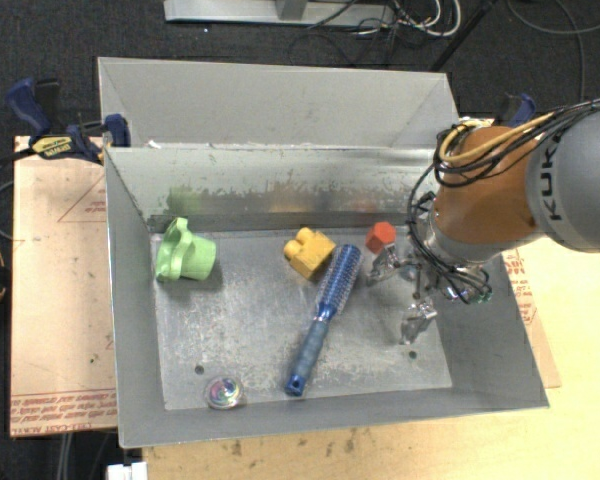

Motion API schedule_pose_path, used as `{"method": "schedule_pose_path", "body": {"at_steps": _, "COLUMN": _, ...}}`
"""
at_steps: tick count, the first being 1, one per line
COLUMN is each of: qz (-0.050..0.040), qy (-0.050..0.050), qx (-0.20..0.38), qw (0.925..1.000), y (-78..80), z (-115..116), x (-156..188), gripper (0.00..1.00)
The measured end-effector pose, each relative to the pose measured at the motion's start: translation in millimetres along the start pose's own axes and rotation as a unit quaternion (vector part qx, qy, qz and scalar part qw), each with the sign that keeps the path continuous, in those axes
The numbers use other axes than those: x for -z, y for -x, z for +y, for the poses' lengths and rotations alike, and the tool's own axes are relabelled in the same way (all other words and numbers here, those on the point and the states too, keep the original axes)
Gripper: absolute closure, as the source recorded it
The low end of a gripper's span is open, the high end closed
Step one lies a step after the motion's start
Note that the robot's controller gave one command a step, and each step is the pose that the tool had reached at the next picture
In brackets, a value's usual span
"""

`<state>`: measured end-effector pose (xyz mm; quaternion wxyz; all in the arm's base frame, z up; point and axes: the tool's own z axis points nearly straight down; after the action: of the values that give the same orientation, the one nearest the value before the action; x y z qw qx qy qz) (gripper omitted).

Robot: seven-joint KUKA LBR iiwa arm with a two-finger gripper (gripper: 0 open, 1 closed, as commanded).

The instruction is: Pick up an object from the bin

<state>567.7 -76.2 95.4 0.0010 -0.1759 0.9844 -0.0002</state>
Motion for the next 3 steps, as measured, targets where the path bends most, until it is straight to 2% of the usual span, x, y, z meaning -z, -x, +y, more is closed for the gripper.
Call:
{"method": "schedule_pose_path", "body": {"at_steps": 1, "qz": -0.005, "qy": 0.001, "qx": 0.088, "qw": 0.9961, "y": 77.7, "z": 84, "x": 72, "gripper": 0.0}}
{"method": "schedule_pose_path", "body": {"at_steps": 2, "qz": -0.0113, "qy": -0.005, "qx": 0.219, "qw": 0.9756, "y": 88.1, "z": 73, "x": 11, "gripper": 0.0}}
{"method": "schedule_pose_path", "body": {"at_steps": 3, "qz": -0.0025, "qy": 0.0, "qx": 0.219, "qw": 0.9757, "y": 82.8, "z": 75, "x": 2, "gripper": 1.0}}
